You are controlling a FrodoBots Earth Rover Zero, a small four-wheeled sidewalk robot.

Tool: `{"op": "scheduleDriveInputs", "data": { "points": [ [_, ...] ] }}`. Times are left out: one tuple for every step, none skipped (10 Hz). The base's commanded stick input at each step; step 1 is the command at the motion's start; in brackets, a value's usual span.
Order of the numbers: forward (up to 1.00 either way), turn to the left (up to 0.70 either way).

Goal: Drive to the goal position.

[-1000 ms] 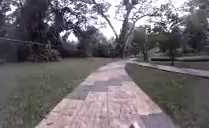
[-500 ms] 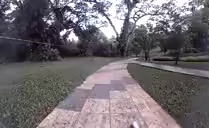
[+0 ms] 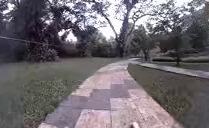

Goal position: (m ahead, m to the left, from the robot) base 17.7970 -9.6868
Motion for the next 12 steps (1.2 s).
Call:
{"op": "scheduleDriveInputs", "data": {
  "points": [
    [0.7, -0.13],
    [0.7, -0.02],
    [0.7, 0.01],
    [0.7, 0.01],
    [0.7, 0.01],
    [0.7, 0.01],
    [0.7, 0.01],
    [0.7, 0.01],
    [0.7, 0.01],
    [0.7, 0.01],
    [0.7, -0.08],
    [0.7, -0.13]
  ]
}}
